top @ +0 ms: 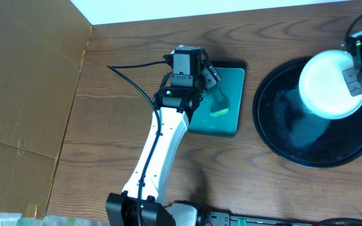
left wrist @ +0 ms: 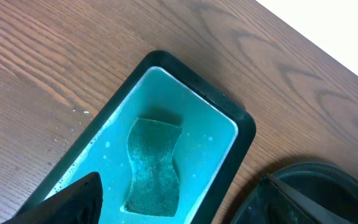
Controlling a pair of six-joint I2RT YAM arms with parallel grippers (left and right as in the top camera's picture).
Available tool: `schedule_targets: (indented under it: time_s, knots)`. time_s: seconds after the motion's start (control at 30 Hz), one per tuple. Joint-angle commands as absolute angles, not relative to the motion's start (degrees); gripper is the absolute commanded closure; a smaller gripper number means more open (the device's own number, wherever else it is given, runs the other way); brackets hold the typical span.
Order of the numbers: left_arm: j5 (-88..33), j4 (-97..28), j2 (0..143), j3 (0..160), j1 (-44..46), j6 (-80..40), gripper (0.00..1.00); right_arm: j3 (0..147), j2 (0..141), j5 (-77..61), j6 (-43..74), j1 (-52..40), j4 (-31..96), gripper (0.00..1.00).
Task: Clean dirty plates on tray and stack at the side
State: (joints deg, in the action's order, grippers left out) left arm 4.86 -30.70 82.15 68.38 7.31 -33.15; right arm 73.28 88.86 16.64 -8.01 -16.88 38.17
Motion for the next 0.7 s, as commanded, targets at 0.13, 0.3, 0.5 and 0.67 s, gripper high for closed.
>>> schedule_targets:
  time_s: [0.13, 0.3, 0.5, 0.67]
  knots:
    - [5.4, -30.8, 82.2, 68.9, 7.1, -33.0, 0.2, 74.2, 84.8, 56.5, -16.8, -29.9, 35.0, 0.99]
    - [5.4, -30.8, 82.2, 68.9, 7.1, -33.0, 0.2, 74.2, 84.9, 63.0, -28.3, -36.2, 30.8, 0.99]
    - [5.4, -30.8, 82.2, 68.9, 7.1, -33.0, 0.2, 74.2, 84.9, 68.3, -39.6, -40.4, 24.1, 0.99]
    - [5.4, -30.8, 82.2, 68.9, 7.1, -33.0, 0.2, 74.2, 84.9, 69.4, -44.7, -43.0, 21.0, 0.99]
